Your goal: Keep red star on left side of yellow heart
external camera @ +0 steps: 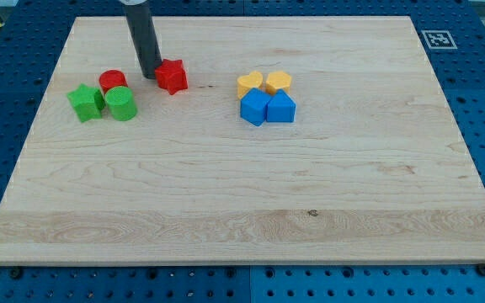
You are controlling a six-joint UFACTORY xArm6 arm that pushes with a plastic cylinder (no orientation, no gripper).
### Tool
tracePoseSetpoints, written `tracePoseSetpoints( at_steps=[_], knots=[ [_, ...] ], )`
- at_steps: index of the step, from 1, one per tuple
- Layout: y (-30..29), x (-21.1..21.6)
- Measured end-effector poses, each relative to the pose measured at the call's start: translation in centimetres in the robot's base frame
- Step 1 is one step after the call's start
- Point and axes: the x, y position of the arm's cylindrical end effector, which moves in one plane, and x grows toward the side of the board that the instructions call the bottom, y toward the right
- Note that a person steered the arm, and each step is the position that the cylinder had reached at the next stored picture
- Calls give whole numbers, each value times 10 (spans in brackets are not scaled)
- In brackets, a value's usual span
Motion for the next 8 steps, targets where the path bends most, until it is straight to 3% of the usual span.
tracePoseSetpoints(
  at_steps=[8],
  knots=[
    [82,22]
  ],
)
